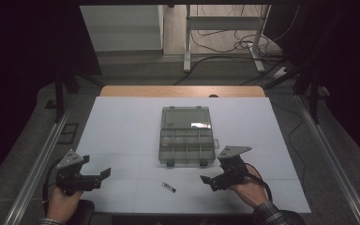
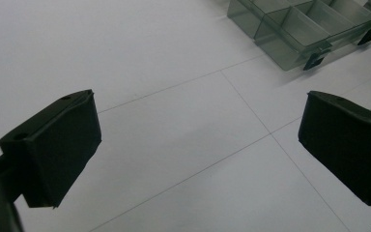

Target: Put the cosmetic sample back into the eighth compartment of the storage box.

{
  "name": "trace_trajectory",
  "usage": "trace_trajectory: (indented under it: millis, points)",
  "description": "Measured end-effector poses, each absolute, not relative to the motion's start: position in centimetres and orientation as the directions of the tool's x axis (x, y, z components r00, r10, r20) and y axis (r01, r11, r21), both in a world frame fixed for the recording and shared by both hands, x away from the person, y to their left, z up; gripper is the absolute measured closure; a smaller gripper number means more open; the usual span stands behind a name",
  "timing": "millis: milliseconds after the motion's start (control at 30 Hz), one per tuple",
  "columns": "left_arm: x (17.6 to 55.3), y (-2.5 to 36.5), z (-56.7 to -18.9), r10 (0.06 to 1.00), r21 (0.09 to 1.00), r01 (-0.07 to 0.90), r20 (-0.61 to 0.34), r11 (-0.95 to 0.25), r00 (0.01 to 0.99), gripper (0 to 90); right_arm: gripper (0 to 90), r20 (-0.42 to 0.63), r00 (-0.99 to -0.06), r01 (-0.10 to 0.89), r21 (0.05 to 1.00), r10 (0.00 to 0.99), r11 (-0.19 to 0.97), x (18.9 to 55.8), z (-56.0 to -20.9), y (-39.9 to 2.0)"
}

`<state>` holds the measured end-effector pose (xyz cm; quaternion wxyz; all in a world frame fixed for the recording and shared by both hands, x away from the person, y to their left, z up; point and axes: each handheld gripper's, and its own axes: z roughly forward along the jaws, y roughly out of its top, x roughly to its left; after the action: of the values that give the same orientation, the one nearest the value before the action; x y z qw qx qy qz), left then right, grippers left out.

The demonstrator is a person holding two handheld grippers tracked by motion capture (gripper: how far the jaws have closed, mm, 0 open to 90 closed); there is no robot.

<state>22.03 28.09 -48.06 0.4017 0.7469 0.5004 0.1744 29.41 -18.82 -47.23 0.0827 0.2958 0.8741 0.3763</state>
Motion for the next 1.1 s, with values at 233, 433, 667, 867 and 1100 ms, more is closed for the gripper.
trace_trajectory:
  millis: [233, 433, 667, 867, 1100]
  points:
    - [22.0, 28.1, -48.1, 0.888, 0.774, 0.608, -0.139, -0.179, 0.438, 2.0, 0.0, 0.087, -0.817, 0.464, 0.686, 0.570, 0.560, 29.4, -47.5, -17.8]
    - [22.0, 28.0, -48.1, 0.889, 0.773, 0.609, -0.138, -0.180, 0.437, 2.0, 0.0, 0.084, -0.817, 0.470, 0.670, 0.571, 0.574, 29.5, -47.8, -16.9]
    - [22.1, 28.0, -48.1, 0.888, 0.772, 0.609, -0.138, -0.180, 0.438, 2.0, 0.0, 0.066, -0.825, 0.462, 0.651, 0.561, 0.602, 29.3, -47.8, -15.6]
    - [22.0, 28.0, -48.1, 0.888, 0.772, 0.609, -0.137, -0.181, 0.439, 2.0, 0.0, 0.073, -0.825, 0.474, 0.632, 0.561, 0.614, 29.4, -47.9, -14.8]
    - [22.0, 28.0, -48.1, 0.887, 0.772, 0.608, -0.136, -0.184, 0.441, 2.0, 5.0, 0.084, -0.831, 0.486, 0.590, 0.550, 0.644, 29.7, -48.2, -13.3]
